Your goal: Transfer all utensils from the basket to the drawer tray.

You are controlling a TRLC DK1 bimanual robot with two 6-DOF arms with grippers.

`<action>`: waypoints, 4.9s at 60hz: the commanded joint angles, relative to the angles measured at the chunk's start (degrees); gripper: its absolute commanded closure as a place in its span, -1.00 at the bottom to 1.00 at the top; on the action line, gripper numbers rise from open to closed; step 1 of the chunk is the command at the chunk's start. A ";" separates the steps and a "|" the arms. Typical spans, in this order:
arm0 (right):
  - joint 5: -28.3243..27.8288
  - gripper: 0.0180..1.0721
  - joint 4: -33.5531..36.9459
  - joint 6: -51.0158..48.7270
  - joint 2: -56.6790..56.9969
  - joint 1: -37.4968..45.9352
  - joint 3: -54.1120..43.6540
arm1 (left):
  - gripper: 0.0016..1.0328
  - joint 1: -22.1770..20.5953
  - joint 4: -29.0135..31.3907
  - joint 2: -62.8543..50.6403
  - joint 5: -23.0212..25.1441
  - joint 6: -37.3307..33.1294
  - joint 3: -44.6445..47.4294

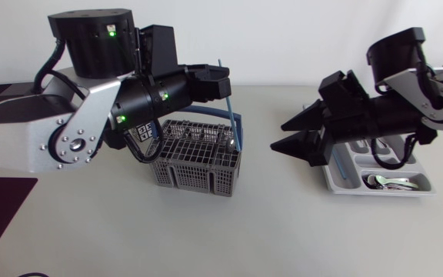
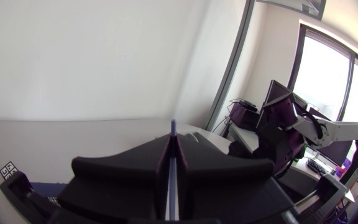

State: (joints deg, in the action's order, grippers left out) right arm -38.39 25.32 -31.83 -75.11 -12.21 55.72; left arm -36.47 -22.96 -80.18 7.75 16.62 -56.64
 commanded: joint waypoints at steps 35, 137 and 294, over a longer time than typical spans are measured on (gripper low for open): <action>-6.08 0.38 -0.71 11.71 -12.69 -8.45 11.25 | 0.94 0.70 -1.12 -3.23 4.73 6.32 -1.72; 17.56 0.87 5.79 6.17 -30.88 27.15 13.53 | -0.91 18.98 28.67 2.31 -3.27 -25.94 -6.02; 12.46 0.89 -9.33 27.09 -17.61 -10.64 8.08 | -0.73 21.44 36.76 -5.95 -3.09 -37.10 6.02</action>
State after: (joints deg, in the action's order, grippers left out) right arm -24.97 16.45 -5.74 -94.89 -22.83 64.29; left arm -14.57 13.04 -87.24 4.21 -19.77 -52.05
